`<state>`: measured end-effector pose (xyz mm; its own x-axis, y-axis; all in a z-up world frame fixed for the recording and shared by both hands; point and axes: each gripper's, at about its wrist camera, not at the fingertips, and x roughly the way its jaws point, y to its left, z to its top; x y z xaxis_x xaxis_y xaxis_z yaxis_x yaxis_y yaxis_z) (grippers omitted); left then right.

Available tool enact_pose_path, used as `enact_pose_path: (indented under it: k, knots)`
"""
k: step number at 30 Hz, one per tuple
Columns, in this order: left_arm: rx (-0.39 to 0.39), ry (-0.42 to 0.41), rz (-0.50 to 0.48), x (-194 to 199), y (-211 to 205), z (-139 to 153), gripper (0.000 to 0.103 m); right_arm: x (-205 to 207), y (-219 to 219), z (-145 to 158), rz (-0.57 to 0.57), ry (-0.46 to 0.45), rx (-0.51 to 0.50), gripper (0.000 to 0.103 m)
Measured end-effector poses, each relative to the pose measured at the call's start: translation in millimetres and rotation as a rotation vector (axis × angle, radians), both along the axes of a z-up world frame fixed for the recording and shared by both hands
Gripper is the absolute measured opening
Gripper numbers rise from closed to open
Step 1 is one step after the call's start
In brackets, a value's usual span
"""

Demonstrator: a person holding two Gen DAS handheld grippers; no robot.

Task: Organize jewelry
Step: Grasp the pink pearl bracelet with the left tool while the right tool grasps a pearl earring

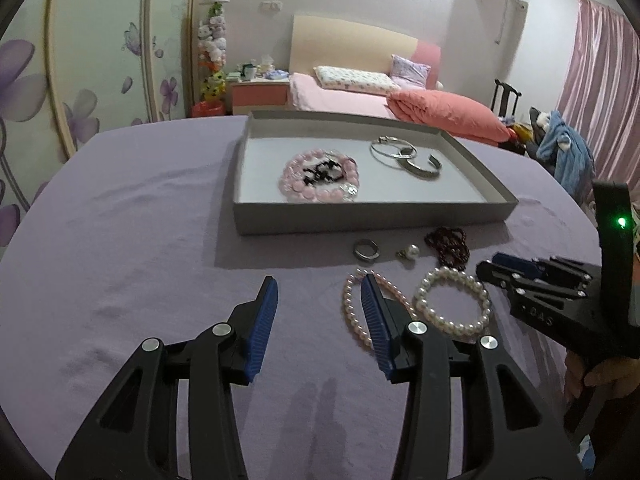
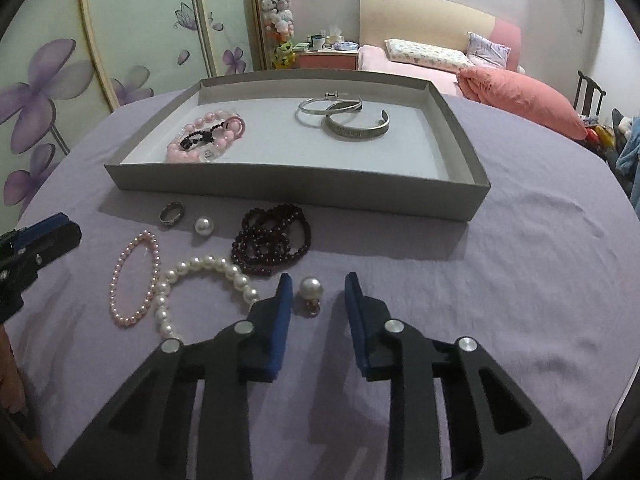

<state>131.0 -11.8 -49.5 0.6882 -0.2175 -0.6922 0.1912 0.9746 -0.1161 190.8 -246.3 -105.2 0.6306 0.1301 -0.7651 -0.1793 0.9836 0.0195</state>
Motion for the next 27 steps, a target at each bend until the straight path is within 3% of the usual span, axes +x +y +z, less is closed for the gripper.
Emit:
enact_pose_path:
  k: [3,11,17,23,27]
  knots:
    - [0.013,0.018,-0.017,-0.2,-7.4,-4.3,0.045,1.4,4.1,0.6,0.005,-0.003,-0.019,0.014]
    - [0.102,0.057,-0.065,-0.5,-34.6,-15.9,0.044,4.8,-16.4,1.0,-0.075,0.002,-0.005,0.014]
    - [0.173,0.078,-0.052,6.1,-39.9,-26.3,0.020,5.1,-19.2,0.8,-0.081,0.000,-0.006,0.014]
    - [0.218,0.079,0.039,19.1,-13.0,-28.0,0.019,4.8,-18.1,0.9,-0.082,0.001,-0.001,0.014]
    - [0.202,0.083,0.040,19.5,-5.4,-26.5,0.019,5.0,-18.9,0.8,-0.082,0.001,-0.001,0.014]
